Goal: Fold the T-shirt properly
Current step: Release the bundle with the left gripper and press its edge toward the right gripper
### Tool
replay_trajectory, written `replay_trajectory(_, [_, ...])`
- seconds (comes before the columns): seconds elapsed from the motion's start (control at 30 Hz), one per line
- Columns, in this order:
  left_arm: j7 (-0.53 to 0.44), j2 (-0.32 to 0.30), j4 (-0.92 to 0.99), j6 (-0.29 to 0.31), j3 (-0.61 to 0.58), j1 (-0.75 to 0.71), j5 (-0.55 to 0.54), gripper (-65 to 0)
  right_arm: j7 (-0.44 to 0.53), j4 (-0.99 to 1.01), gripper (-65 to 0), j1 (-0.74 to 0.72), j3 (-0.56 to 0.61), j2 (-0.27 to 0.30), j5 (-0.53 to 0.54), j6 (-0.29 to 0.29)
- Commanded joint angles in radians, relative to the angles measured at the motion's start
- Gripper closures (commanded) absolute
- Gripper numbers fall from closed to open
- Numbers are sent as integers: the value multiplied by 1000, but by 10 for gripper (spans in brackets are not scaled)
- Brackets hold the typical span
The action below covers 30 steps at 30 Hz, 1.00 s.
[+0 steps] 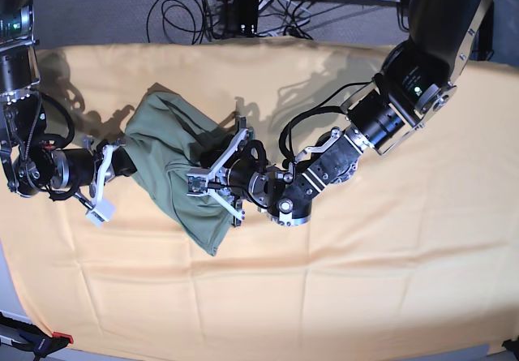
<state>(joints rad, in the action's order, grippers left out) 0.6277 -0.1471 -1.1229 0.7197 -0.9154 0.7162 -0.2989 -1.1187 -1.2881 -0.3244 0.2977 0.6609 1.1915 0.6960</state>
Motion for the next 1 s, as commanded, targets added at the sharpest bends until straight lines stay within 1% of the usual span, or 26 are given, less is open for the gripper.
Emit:
replay_trajectory(0.0, [73,-6,8,-22,-1,27,85,0,6,-14,0,-14,-10,15,17,2])
replay_trajectory(0.1, [79,-9,8,-22,5,67,87,0,6,-31,0,24,-13,16,16,2])
replay_trajectory(0.13, [99,-8,8,-22,15,83,68,0,6,-45,0,39,-14,18,16,2])
replay_trajectory(0.17, [134,-8,4,-22,29,98,19,0,6,-64,0,52,-18,18,13,2])
replay_trajectory(0.2, [182,-8,-3,-22,47,113,-51,0,6,-86,0,64,-23,18,12,2])
replay_trajectory(0.3, [360,-8,-50,-22,125,138,-309,0,4,-143,0,84,-43,18,6,2])
replay_trajectory(0.37, [444,-8,-90,-22,194,146,-439,0,-3,-175,0,92,-55,18,11,2])
replay_trajectory(0.47, [516,-10,-153,-22,331,149,-571,0,-8,-219,0,119,-60,18,13,2])
replay_trajectory(0.53, [563,-21,-180,-22,438,149,-688,0,-17,-249,0,136,-64,18,6,2])
replay_trajectory(0.63, [639,-67,-185,-22,582,148,-923,0,-4,-282,0,147,-96,18,-70,2])
replay_trajectory(0.73, [719,-127,-184,-22,681,137,-1125,0,57,-284,0,147,-172,18,-156,2])
replay_trajectory(0.77, [742,-147,-183,-22,700,129,-1165,0,83,-284,0,147,-198,18,-187,0])
replay_trajectory(0.8, [764,-167,-184,-22,712,119,-1185,0,105,-284,0,147,-222,18,-211,-19])
replay_trajectory(0.87, [769,-195,-184,-22,713,92,-1185,0,131,-284,0,147,-263,18,-227,-35])
replay_trajectory(0.97, [769,-192,-184,-22,708,42,-1185,0,131,-284,0,147,-283,18,-178,2])
